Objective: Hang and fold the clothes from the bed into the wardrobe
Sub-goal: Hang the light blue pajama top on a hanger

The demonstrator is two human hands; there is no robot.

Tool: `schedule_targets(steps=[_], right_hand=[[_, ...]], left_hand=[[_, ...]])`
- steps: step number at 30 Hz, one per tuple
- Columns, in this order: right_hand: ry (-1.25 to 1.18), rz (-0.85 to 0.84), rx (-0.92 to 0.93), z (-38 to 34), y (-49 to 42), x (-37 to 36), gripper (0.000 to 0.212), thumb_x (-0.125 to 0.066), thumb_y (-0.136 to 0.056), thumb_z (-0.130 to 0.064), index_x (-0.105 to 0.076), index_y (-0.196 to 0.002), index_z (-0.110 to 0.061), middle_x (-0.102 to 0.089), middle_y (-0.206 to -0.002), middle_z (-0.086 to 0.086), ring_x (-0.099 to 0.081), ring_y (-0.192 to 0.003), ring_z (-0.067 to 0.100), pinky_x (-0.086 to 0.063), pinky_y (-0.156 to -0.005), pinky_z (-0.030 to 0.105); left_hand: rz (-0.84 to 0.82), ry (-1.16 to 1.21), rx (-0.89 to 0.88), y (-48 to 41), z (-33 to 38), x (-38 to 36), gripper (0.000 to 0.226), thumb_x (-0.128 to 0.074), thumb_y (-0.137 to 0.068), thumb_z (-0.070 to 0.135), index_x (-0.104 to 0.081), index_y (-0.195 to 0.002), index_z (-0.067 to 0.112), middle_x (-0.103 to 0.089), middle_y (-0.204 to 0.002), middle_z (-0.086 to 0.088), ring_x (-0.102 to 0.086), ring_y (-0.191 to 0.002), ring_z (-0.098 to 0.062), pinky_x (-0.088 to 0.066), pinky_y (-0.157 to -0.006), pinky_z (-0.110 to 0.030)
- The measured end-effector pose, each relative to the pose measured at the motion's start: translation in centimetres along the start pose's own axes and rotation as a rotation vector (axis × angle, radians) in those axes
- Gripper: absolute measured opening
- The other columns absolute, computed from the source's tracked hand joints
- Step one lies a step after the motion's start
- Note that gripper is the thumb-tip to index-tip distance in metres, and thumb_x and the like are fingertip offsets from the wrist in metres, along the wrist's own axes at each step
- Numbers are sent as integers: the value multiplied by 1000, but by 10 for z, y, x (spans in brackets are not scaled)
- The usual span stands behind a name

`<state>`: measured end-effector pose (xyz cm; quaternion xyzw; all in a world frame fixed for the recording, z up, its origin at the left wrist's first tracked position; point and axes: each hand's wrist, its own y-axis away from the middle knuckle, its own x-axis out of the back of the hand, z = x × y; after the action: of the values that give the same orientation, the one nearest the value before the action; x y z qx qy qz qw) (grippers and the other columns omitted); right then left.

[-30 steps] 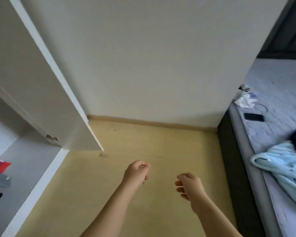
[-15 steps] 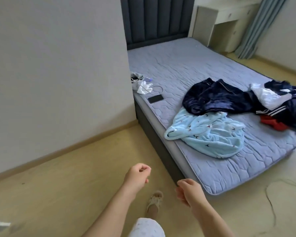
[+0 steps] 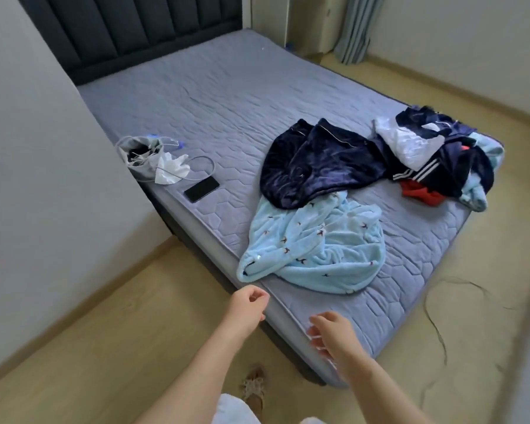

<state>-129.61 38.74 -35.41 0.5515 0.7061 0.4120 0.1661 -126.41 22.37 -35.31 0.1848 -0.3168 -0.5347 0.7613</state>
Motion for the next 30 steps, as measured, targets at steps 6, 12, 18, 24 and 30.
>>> schedule_targets(steps=[6, 12, 18, 24, 30], right_hand=[[-36, 80, -123, -8, -33, 38, 11, -45, -95, -10, -54, -88, -7, -54, -69, 6, -45, -55, 16, -33, -51, 22], [-36, 30, -182, -25, -93, 91, 9, -47, -94, -12, -53, -88, -10, -55, -71, 6, -46, -56, 17, -32, -53, 22], [95, -20, -223, -40, -198, 160, 15, -47, -94, -14, -53, -81, -14, -56, -68, 4, -49, -56, 16, -35, -53, 22], [169, -79, -325, -33, -311, 206, 15, -47, -92, -10, -54, -79, -12, -53, -67, 5, -48, -55, 17, -35, -52, 24], [301, -5, -228, -19, -401, 231, 26, -46, -88, -12, -52, -112, -8, -56, -91, 8, -57, -84, 28, -46, -73, 36]], left_hand=[[-111, -106, -9, -46, 36, -37, 14, -50, -92, 20, -59, -81, 23, -59, -80, 4, -54, -60, -9, -44, -65, -25], [-115, -149, 46, -94, 65, -83, 15, -48, -92, 22, -57, -80, 25, -60, -86, 5, -57, -62, -7, -41, -56, -22], [-57, -138, 193, -154, 78, -162, 17, -50, -93, 23, -54, -76, 25, -59, -85, 0, -55, -59, -9, -43, -60, -24], [-21, -278, 316, -224, 66, -248, 19, -51, -91, 26, -53, -72, 27, -60, -85, 2, -60, -73, -18, -46, -69, -26], [-34, -636, 263, -284, 41, -303, 36, -50, -90, 23, -45, -125, 22, -39, -136, -4, -41, -120, -25, -37, -96, -33]])
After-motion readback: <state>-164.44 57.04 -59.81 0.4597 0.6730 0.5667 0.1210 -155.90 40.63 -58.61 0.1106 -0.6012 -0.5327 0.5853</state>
